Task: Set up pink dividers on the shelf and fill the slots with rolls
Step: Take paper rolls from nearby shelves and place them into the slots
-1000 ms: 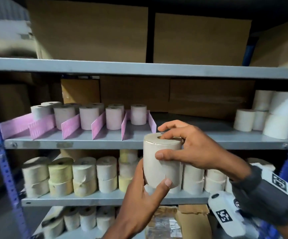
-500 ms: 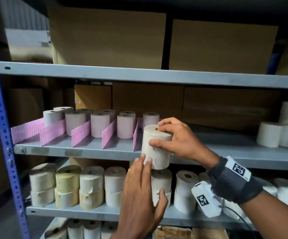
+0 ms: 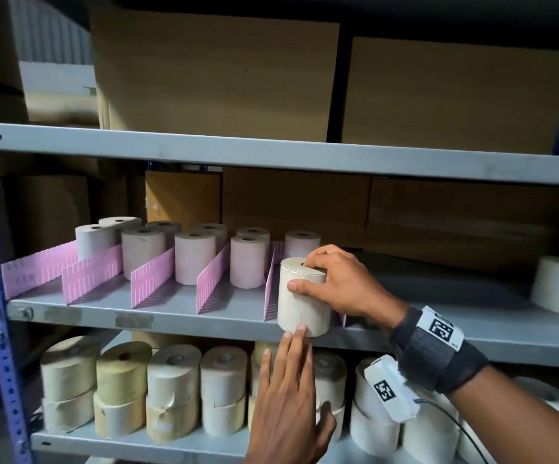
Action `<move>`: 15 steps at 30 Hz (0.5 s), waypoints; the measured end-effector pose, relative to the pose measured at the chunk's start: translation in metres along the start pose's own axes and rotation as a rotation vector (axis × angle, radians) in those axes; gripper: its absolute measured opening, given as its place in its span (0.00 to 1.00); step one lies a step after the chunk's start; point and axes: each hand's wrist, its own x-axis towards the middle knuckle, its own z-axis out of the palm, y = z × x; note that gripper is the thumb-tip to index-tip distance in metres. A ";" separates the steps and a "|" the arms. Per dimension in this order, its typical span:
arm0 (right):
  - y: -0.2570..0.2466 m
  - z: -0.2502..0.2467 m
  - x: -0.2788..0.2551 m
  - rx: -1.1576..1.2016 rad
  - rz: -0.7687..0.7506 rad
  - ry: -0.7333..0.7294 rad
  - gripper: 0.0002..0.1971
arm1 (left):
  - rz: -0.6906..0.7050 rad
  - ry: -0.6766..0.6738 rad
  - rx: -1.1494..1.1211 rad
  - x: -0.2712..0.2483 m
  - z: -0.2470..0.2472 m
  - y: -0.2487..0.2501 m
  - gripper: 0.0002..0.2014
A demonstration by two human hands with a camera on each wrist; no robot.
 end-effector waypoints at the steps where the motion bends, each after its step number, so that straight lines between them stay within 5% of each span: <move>1: 0.000 -0.003 0.004 -0.054 -0.003 -0.038 0.30 | 0.000 -0.001 0.013 0.004 0.001 0.000 0.48; 9: 0.005 -0.023 0.044 -0.366 0.010 -0.359 0.17 | -0.013 0.028 0.066 0.034 0.007 0.002 0.51; 15: 0.019 -0.019 0.078 -0.348 0.022 -0.432 0.24 | -0.044 0.077 0.026 0.047 0.019 -0.001 0.48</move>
